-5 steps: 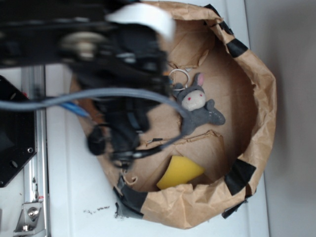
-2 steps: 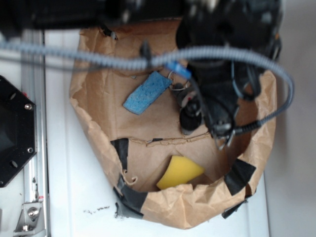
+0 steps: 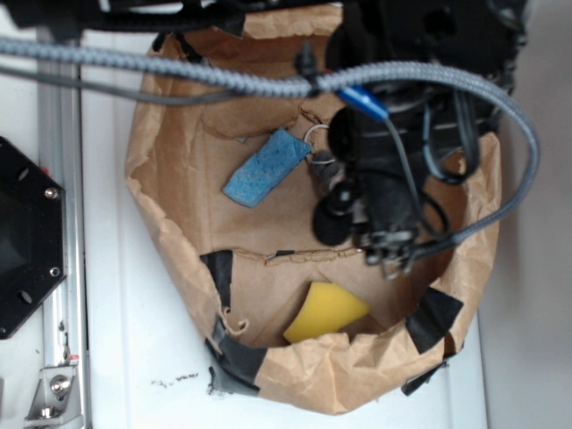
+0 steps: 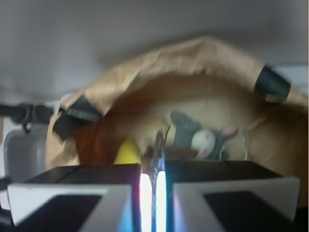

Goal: Grab the silver keys.

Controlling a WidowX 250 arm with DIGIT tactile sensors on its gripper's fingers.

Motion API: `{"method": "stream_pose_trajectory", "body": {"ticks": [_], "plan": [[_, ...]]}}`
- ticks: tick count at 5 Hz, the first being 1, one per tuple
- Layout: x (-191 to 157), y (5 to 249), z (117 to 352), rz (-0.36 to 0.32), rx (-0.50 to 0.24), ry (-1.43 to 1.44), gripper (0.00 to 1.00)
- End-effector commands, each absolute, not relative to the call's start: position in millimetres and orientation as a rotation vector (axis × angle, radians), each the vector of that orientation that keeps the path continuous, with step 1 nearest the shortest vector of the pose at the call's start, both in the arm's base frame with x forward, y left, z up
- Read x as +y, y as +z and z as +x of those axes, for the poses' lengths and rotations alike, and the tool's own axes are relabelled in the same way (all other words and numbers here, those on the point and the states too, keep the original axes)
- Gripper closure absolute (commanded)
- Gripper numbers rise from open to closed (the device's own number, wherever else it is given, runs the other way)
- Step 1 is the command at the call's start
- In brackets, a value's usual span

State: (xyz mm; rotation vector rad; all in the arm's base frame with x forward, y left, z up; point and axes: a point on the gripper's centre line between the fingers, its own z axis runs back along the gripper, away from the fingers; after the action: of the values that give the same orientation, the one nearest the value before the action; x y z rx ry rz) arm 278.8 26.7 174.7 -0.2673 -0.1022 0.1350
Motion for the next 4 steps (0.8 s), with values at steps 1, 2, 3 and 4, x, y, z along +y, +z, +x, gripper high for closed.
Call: {"method": "stream_pose_trajectory", "body": {"ticks": [1, 2, 3, 4], "plan": [[34.9, 202.7, 267.6, -0.228, -0.228, 0.146, 1.00], [36.0, 200.2, 268.7, -0.217, -0.240, 0.167, 1.00], [34.6, 200.2, 260.5, -0.218, -0.233, 0.144, 1.00], [37.4, 199.2, 263.2, -0.216, -0.235, 0.170, 1.00]]}}
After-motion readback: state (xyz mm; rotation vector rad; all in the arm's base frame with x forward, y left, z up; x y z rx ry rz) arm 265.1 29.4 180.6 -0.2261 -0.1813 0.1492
